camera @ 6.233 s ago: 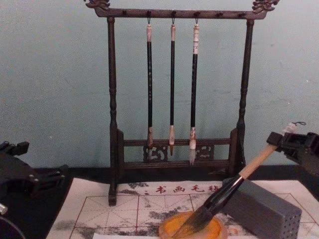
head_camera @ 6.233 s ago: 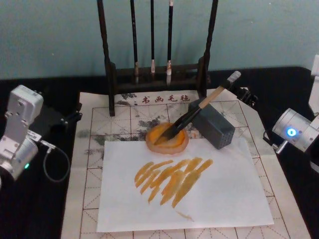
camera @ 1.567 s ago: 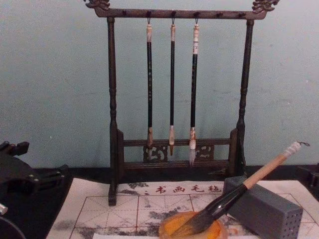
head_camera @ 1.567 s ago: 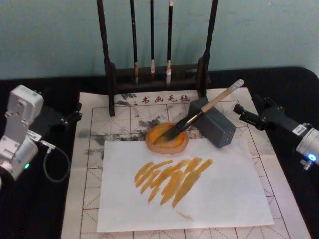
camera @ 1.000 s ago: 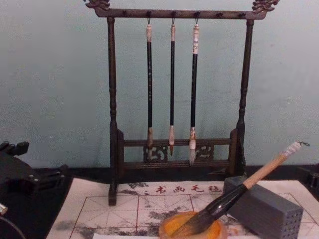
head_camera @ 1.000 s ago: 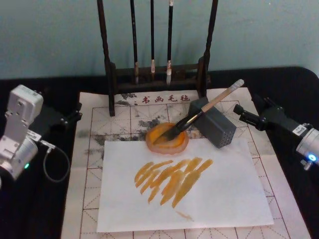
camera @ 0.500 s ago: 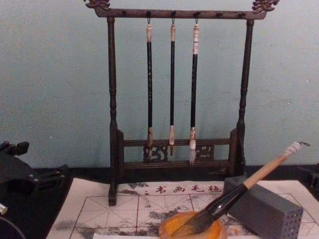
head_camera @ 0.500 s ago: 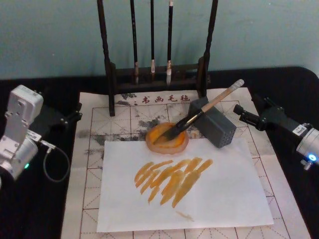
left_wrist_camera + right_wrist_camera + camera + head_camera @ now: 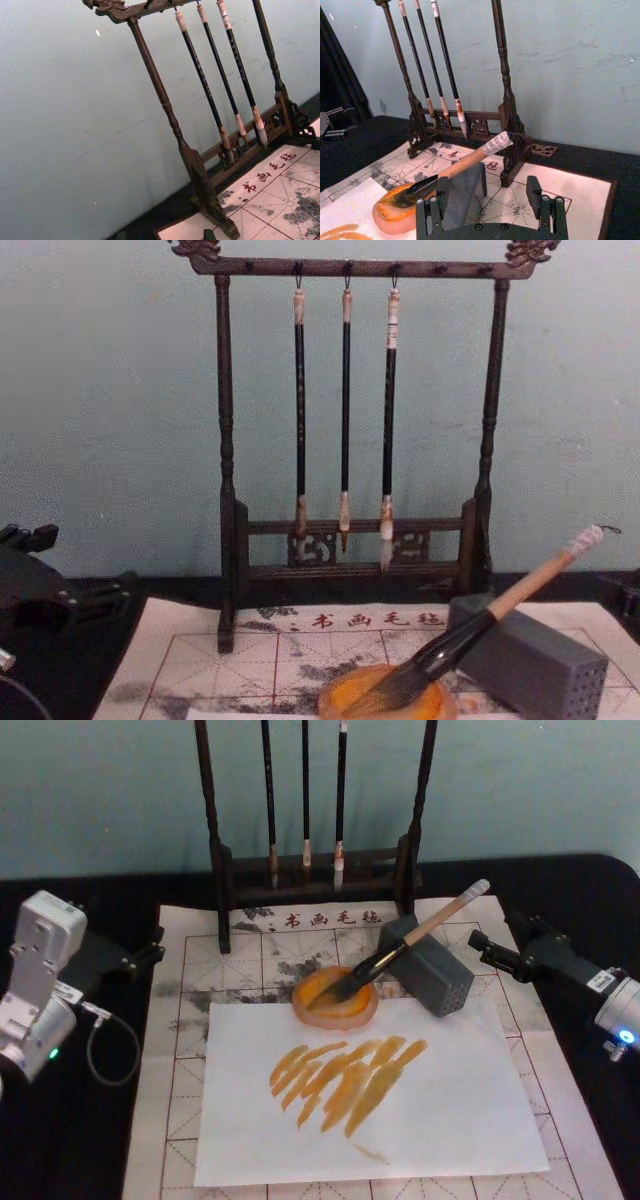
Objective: Pick up the brush from the inkstone, write on the paper, then place the brush back to its original position.
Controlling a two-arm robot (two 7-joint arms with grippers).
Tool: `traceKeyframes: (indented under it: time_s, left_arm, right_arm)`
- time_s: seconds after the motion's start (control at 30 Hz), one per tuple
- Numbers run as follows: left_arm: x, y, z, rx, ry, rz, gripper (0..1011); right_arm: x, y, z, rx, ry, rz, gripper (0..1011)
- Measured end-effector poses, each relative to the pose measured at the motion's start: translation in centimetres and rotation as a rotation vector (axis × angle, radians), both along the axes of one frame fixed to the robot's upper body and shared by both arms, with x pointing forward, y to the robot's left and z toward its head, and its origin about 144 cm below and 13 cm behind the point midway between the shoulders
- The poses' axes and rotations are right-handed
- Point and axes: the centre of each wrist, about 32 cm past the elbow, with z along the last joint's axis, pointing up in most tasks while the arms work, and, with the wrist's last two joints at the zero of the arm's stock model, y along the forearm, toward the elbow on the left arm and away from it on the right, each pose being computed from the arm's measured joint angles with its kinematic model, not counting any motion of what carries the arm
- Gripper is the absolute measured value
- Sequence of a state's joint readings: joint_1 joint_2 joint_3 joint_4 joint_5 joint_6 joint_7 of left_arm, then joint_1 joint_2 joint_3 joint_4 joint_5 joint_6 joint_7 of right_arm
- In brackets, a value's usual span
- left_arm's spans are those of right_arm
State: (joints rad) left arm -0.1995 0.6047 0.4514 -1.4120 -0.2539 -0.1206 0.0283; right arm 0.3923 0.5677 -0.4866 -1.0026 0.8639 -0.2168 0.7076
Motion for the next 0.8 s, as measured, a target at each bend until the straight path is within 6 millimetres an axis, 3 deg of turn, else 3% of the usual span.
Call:
traceKeyframes:
  time_s: [0.8]
  left_arm:
    - [0.00, 0.00, 0.00, 0.000, 0.000, 0.000, 1001]
  right_arm:
    - [0.00, 0.00, 0.00, 0.000, 0.000, 0.000, 1002]
